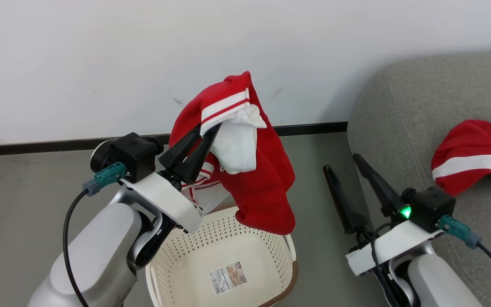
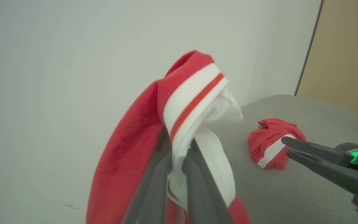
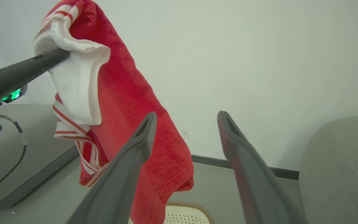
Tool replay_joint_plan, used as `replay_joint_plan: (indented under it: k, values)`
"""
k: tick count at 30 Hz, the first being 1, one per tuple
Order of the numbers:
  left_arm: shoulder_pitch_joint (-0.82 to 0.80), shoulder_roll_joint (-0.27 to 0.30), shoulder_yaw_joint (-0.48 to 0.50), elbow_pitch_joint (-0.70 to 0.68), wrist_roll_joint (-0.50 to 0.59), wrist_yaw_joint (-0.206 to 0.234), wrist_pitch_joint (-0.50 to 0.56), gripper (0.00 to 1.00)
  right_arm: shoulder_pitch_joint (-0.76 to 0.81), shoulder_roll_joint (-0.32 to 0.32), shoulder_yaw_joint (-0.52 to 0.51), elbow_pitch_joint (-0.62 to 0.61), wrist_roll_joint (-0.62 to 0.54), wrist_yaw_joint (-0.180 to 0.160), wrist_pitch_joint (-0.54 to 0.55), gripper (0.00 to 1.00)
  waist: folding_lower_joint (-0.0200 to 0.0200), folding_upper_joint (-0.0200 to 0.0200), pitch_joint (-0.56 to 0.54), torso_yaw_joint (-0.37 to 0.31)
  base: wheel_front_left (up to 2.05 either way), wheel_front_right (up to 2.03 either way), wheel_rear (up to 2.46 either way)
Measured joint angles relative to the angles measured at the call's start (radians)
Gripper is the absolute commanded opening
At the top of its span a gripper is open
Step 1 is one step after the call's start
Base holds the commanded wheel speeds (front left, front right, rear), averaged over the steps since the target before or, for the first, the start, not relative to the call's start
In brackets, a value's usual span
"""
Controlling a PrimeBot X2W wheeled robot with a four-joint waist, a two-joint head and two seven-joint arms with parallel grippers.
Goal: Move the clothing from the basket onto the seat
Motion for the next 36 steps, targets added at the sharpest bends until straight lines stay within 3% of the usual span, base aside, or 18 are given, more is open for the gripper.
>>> replay_joint_plan:
  k: [17,35,36]
  values:
    - [-0.018,-0.042,-0.041,-0.007,0.0,0.012,0.045,0.0,-0.058,-0.025,0.259,0.117,0.006,0.0,0.0,1.0,0.0,0.0,-0.022,0.051,0.0,0.0,0.0]
    - [-0.024,-0.087,-0.088,-0.03,-0.01,0.013,0.08,0.0,-0.209,-0.022,0.327,0.297,-0.022,0.0,0.0,1.0,0.0,0.0,-0.011,0.123,0.0,0.0,0.0]
    - [-0.024,-0.088,-0.091,-0.03,-0.01,0.013,0.08,0.0,-0.216,-0.021,0.327,0.308,-0.022,0.0,0.0,0.91,0.0,0.0,-0.011,0.127,0.0,0.0,0.0]
